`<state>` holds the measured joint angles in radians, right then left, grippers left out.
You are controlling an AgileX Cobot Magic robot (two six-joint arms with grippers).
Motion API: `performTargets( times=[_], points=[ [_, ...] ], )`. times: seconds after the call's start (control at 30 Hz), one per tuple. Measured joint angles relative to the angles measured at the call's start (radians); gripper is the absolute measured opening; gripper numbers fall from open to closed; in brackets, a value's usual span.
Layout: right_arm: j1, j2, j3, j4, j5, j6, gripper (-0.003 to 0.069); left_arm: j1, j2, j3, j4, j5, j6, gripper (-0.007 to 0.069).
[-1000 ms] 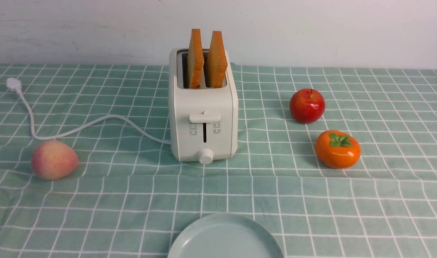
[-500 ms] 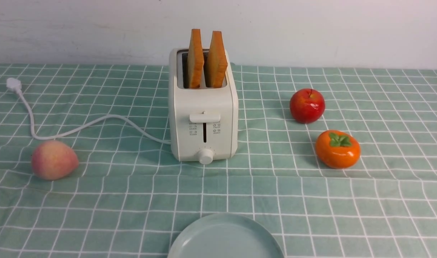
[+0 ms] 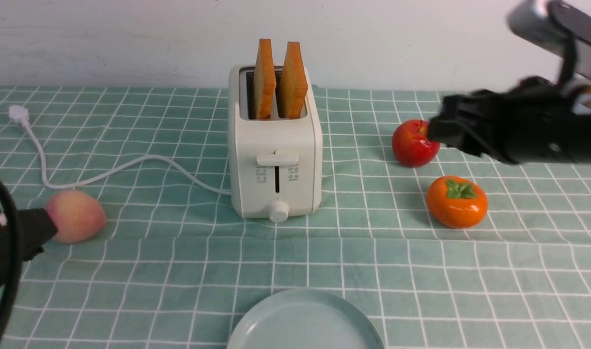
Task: Take toasted bread from bread machine on blue coffee table place on plate.
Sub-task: 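Grasp the toast slice in the toaster and pull it up out of the slot with the right gripper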
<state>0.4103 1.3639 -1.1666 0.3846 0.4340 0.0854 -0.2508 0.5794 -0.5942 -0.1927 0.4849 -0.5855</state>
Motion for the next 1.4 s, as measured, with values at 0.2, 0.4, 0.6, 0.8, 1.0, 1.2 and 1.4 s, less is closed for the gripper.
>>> performTargets(
  times=[0.2,0.4,0.6,0.8,1.0,1.2,1.4],
  points=[
    [0.013,0.279,-0.294,0.197,0.018,-0.140,0.0242,-0.034,0.000,-0.002,-0.078,0.002,0.095,0.0238],
    [0.013,0.548,-0.555,0.286,0.032,-0.166,0.0290,-0.034,0.000,-0.002,-0.069,0.041,0.102,0.0238],
    [0.013,0.665,-0.696,0.276,0.040,-0.166,0.0374,-0.034,0.000,-0.002,-0.051,0.045,0.102,0.0238],
    [0.013,0.686,-0.718,0.273,0.023,-0.170,0.0400,-0.034,0.000,-0.002,-0.050,0.045,0.104,0.0238],
    [0.013,0.733,-0.718,0.269,0.019,-0.170,0.0363,-0.034,0.000,-0.002,-0.047,0.046,0.105,0.0238],
    [0.013,0.732,-0.718,0.270,0.006,-0.171,0.0155,-0.034,0.000,-0.002,-0.046,0.046,0.105,0.0238],
    [-0.001,0.685,-0.717,0.269,0.013,-0.171,0.0111,-0.034,0.000,-0.002,-0.046,0.046,0.105,0.0238]
  ],
)
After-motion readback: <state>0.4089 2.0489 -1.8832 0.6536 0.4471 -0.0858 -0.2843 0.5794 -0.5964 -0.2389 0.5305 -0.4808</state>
